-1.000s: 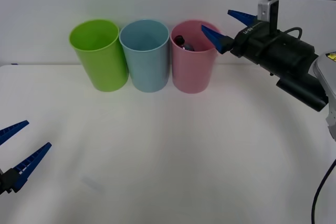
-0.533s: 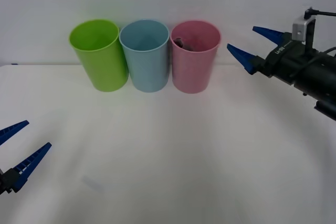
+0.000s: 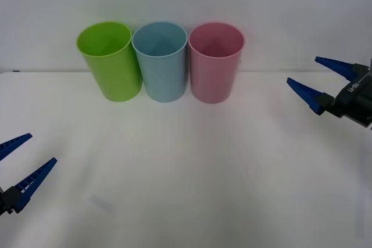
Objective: Grasp the object on the table and drop it into the matching bin: aluminum can to the light blue bin, PET bottle to the pink bin.
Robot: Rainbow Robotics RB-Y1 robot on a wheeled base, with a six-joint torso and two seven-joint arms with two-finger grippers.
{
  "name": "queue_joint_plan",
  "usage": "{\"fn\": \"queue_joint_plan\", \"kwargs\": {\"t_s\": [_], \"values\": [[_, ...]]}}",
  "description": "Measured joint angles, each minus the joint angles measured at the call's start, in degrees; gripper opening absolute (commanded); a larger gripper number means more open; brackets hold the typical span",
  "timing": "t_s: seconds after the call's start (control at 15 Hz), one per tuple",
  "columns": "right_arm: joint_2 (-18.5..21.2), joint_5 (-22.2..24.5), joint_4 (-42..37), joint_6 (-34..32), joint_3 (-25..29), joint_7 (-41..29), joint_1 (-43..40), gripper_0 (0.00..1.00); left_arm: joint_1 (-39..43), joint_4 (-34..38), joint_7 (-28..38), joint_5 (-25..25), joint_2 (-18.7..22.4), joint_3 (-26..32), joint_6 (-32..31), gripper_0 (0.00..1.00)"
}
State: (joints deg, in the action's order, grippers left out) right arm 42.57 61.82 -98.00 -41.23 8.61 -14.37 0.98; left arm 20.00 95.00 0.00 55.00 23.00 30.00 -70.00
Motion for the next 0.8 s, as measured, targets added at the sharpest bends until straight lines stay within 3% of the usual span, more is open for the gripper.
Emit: {"fn": "queue_joint_plan", "kwargs": {"t_s": [0.47, 0.8], "values": [[0.0, -3.2, -3.6, -2.7, 4.4, 4.8, -14.2, 1.0, 0.0, 0.0, 0.0, 0.0, 0.0, 0.0, 0.0, 1.0], [-0.1, -8.1, -4.0, -4.9, 5.6, 15.1, -21.8, 1.0, 0.0, 0.0, 0.0, 0.0, 0.0, 0.0, 0.0, 1.0]]}}
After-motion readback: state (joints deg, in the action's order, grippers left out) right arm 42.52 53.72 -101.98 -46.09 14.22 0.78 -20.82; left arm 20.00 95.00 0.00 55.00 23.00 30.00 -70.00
